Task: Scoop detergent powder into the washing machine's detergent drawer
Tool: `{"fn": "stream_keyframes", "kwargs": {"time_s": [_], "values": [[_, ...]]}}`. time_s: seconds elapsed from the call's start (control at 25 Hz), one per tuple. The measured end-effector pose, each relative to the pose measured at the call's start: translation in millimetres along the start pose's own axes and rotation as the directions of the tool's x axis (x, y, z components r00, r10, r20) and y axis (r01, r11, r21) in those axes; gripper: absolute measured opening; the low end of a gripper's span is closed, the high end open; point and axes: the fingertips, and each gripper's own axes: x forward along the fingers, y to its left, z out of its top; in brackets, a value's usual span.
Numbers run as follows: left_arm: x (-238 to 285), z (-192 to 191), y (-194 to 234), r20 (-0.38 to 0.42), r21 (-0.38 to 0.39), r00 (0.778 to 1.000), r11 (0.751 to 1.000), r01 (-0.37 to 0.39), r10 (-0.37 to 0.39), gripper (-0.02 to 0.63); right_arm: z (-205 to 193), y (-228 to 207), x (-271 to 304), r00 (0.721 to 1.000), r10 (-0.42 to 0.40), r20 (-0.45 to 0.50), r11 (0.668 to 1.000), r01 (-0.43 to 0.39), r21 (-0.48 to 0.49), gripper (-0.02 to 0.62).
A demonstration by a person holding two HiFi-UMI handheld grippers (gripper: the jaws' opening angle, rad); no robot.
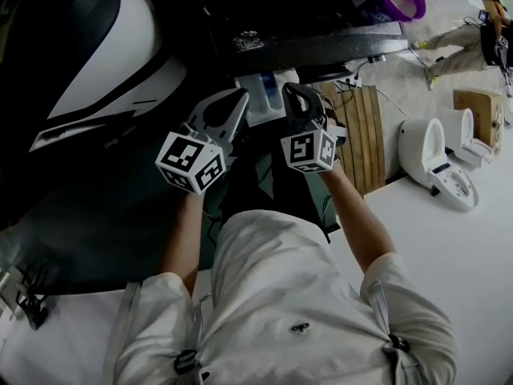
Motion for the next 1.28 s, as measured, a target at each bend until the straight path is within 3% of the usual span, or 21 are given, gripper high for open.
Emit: {"fn": "stream_keyframes", "kwargs": {"time_s": [1.08,1.28], "values": [[-4,-5,-6,-0.006,-0.001,1.000,1.000,0.011,-0.011,0.021,14,-14,-38,0.976,-0.192,0.106,0.981,0.193,0.005,0.012],[-6,-4,-5,-0.006,0.001,1.000,1.000,0.008,-0.008,0.021,1,4,-30,0.993,-0.091,0.070,0.996,0.089,0.031,0.012]]}}
